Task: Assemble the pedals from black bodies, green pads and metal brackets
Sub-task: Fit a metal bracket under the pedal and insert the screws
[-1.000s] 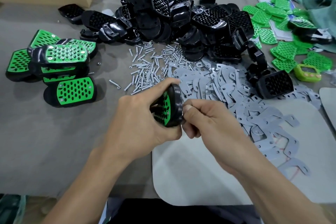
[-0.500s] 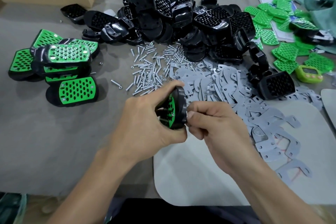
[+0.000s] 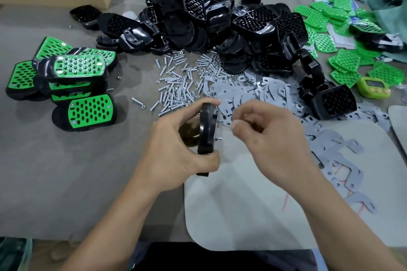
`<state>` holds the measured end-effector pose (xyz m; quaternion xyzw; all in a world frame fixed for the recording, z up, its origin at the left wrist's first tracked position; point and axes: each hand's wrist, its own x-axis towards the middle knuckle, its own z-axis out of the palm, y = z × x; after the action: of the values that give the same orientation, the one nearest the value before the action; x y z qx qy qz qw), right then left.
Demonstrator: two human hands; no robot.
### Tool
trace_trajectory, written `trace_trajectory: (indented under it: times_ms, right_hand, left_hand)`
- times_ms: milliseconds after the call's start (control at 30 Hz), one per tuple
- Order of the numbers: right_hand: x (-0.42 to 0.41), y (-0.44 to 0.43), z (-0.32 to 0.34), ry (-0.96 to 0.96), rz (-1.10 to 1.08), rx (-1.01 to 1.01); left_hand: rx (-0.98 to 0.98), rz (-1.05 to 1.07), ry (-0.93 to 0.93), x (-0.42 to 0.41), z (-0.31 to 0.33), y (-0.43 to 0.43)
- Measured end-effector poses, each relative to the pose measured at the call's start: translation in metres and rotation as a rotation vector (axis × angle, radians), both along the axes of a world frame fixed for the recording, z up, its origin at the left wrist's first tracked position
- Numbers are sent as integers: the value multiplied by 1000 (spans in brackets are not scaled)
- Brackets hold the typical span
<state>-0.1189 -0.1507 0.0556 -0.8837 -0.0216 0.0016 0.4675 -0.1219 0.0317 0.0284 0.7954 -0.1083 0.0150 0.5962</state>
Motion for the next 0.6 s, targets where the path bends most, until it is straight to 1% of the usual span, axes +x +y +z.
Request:
trace_trajectory:
  times_ms: [100, 167, 267, 333, 467, 533, 600]
  right_hand:
    - [0, 7, -4, -44, 64, -71]
    - [-2, 11, -8, -125, 90, -114]
    - [-4, 14, -3, -254, 126, -291]
    - [-3, 16, 1, -301, 159, -349]
    - [2, 13, 7, -269, 285, -286]
    - [2, 10, 8, -209, 307, -225]
    - [1, 10, 7, -127, 290, -121]
  left_hand:
    - [-85, -46, 45, -1, -3, -1]
    - [-118, -63, 61, -2, -3, 0]
    - [-152, -89, 104, -2, -2, 2]
    - [-172, -116, 127, -2, -1, 5]
    - [-177, -174, 143, -3, 4, 10]
    - [-153, -181, 134, -5, 6, 12]
    - [-102, -170, 106, -7, 6, 12]
